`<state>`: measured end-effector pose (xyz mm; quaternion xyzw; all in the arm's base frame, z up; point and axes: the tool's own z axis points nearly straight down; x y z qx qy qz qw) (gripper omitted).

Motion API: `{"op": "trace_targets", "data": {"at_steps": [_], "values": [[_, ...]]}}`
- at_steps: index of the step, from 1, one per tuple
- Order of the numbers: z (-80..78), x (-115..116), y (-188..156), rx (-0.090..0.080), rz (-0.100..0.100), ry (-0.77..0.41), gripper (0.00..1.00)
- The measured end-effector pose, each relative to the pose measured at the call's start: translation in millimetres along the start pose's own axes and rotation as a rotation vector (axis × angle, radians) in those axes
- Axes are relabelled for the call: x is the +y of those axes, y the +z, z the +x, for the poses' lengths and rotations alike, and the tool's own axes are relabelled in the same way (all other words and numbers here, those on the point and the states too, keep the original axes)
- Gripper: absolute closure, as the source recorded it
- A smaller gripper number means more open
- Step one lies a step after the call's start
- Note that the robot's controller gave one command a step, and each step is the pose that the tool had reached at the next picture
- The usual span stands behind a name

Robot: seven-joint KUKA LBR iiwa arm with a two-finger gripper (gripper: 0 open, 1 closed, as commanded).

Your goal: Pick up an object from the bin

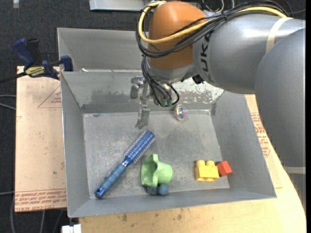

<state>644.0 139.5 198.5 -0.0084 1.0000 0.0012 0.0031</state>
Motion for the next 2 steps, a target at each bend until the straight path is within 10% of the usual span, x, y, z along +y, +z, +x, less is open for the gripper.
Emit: {"op": "trace_targets", "data": {"at_steps": [1,2], "values": [[-8.7,8,-50,-0.002,0.000,-0.161,0.00],[60.4,-8,109,0.016,0.002,-0.066,0.00]]}}
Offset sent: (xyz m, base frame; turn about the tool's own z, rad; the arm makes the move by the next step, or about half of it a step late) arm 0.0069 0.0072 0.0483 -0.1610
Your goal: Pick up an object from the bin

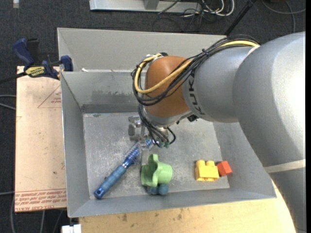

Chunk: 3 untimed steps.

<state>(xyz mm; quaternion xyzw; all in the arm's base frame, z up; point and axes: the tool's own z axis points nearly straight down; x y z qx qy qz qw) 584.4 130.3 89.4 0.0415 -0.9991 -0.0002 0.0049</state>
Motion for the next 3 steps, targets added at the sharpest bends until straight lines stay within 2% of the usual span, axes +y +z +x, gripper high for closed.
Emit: {"op": "trace_targets", "data": {"at_steps": [1,2,3], "values": [[4.2,6,20,-0.011,0.001,-0.097,0.00],[4.6,5,20,-0.009,0.002,-0.098,1.00],[19.9,-3,-142,-0.019,0.000,-0.072,1.00]]}}
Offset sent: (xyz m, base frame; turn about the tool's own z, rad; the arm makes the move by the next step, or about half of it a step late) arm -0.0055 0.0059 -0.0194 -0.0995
